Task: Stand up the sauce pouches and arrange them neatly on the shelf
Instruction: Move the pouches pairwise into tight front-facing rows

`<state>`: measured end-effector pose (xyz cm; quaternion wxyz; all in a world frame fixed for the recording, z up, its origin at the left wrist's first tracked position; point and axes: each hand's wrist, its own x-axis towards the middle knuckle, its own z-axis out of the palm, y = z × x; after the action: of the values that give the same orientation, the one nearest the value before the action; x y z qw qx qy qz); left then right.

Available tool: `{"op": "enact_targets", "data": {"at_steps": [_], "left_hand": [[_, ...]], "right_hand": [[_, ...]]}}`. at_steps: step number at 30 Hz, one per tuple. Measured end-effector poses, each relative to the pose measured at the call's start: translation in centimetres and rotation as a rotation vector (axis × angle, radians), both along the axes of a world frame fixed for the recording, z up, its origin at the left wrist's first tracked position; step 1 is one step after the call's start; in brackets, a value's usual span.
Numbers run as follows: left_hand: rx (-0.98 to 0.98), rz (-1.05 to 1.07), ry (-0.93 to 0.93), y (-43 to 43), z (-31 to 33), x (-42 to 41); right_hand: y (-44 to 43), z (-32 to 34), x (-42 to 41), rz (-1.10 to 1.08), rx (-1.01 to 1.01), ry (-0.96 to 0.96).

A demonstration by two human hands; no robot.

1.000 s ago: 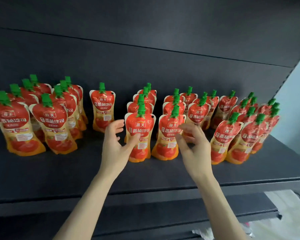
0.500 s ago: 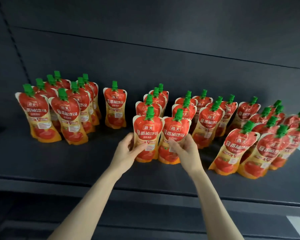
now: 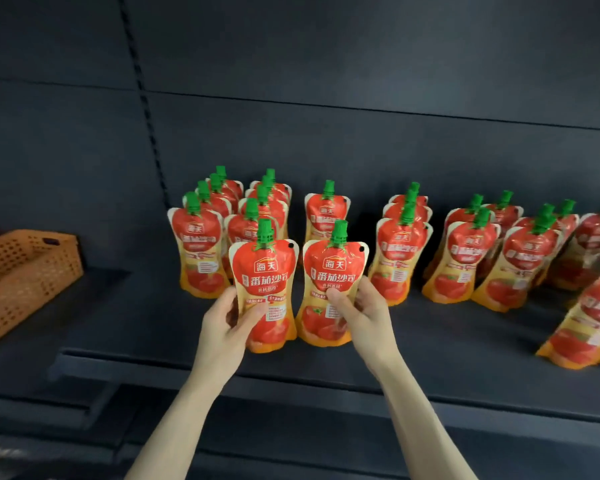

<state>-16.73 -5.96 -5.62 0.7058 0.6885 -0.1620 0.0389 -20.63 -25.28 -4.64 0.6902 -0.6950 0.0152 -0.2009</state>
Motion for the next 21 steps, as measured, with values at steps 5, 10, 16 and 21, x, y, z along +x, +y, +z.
{"op": "enact_targets", "data": {"at_steps": [5, 10, 16, 21], "left_hand": [[0.03, -0.011, 0.002, 7.2, -0.6, 3.9], [0.026, -0.046, 0.016, 10.1, -1.0, 7.6], [0.039, -0.108, 0.042, 11.0, -1.8, 9.2], [0.223, -0.128, 0.071, 11.4, -3.0, 9.5]], "right_hand": [[7.2, -1.1, 3.0, -0.015, -0.008, -0.001], [10.6, -0.2, 5.2, -0.023, -0.011, -0.001], [11.2, -0.8, 6.5, -0.013, -0.034, 0.042], [10.8, -3.7, 6.2, -0.061, -0.19, 0.182]]}}
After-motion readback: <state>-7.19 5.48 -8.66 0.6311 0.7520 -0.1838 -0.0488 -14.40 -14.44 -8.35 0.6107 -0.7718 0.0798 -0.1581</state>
